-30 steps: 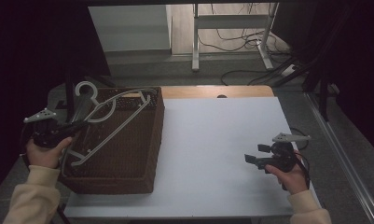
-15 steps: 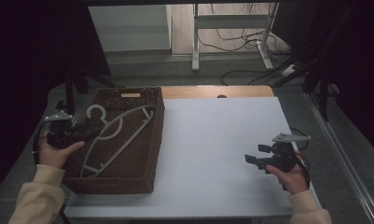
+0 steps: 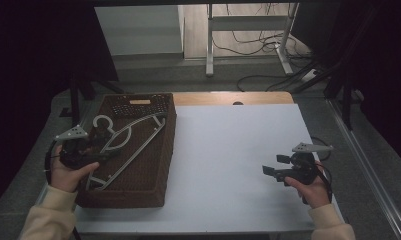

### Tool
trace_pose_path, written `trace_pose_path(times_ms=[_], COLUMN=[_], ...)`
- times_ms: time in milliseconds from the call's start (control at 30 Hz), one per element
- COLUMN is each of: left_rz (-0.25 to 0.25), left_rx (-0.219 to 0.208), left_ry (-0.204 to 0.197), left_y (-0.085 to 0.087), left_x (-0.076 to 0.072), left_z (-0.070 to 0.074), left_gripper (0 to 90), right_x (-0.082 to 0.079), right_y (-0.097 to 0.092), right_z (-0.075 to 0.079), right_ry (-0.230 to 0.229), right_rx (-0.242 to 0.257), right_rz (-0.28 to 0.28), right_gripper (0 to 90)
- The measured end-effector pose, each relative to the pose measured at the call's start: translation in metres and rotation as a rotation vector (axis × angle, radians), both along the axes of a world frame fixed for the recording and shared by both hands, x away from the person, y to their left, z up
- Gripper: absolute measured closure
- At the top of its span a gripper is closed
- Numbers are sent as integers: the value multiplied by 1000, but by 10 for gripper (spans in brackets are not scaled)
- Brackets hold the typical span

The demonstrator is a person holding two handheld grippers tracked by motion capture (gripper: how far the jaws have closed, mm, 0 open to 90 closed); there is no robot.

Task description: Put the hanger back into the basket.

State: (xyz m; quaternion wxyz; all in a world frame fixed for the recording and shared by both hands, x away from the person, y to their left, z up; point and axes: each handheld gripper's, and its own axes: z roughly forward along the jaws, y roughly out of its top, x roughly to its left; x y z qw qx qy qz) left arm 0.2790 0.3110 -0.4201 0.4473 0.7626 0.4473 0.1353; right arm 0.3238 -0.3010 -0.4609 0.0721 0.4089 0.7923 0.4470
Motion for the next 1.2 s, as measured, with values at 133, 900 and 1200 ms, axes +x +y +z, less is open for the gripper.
trace_pose_path(times_ms=[133, 900, 1200], left_rz=[-32, -83, -83], left_rx=[-14, 7, 10], left_ry=[-4, 25, 26], left_y=[-17, -59, -57], left_x=[-7, -16, -18], left_z=[0, -18, -16], left_gripper=[170, 141, 137], right_x=[0, -6, -4], right_y=[-1, 0, 0], right_z=[0, 6, 8], right_ry=[-5, -83, -105], right_rx=[-1, -27, -44], right_rz=[-1, -10, -24], right_gripper=[162, 159, 163])
